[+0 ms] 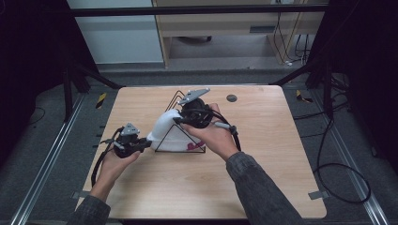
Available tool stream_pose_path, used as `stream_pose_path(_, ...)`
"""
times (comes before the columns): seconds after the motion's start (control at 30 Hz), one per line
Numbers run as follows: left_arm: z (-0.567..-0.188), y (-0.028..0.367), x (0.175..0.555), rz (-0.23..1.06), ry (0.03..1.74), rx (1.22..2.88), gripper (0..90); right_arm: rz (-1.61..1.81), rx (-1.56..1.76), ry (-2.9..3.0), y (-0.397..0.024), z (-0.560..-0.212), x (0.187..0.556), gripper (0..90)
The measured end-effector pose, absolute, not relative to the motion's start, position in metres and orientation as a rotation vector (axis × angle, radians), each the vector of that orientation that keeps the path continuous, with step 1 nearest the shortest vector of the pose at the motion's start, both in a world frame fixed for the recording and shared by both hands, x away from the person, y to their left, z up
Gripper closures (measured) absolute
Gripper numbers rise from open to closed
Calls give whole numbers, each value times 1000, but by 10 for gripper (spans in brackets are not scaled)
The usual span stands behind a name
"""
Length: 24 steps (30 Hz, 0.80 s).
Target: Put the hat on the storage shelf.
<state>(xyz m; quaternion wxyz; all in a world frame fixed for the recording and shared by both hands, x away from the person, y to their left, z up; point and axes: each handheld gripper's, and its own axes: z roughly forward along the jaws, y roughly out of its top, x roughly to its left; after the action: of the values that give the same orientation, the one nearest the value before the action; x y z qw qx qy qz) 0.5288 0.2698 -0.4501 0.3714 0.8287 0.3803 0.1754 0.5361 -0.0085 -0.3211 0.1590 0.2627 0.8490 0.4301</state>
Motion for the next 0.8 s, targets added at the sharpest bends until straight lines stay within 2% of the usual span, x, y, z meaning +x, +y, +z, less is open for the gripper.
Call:
stream_pose_path(0.2,-441,278,524,481,984,2086,743,1236,761,2420,-13,-321,532,647)
stream_pose_path(0.4,-435,283,518,512,993,2068,682,1245,762,2410,-17,-321,526,644)
stream_pose_path(0.57,-433,284,511,541,1017,2078,530,1230,761,2395,-23,-322,519,642)
stream_pose_path(0.8,-435,284,507,570,1104,2073,217,1236,788,2373,-40,-319,513,594)
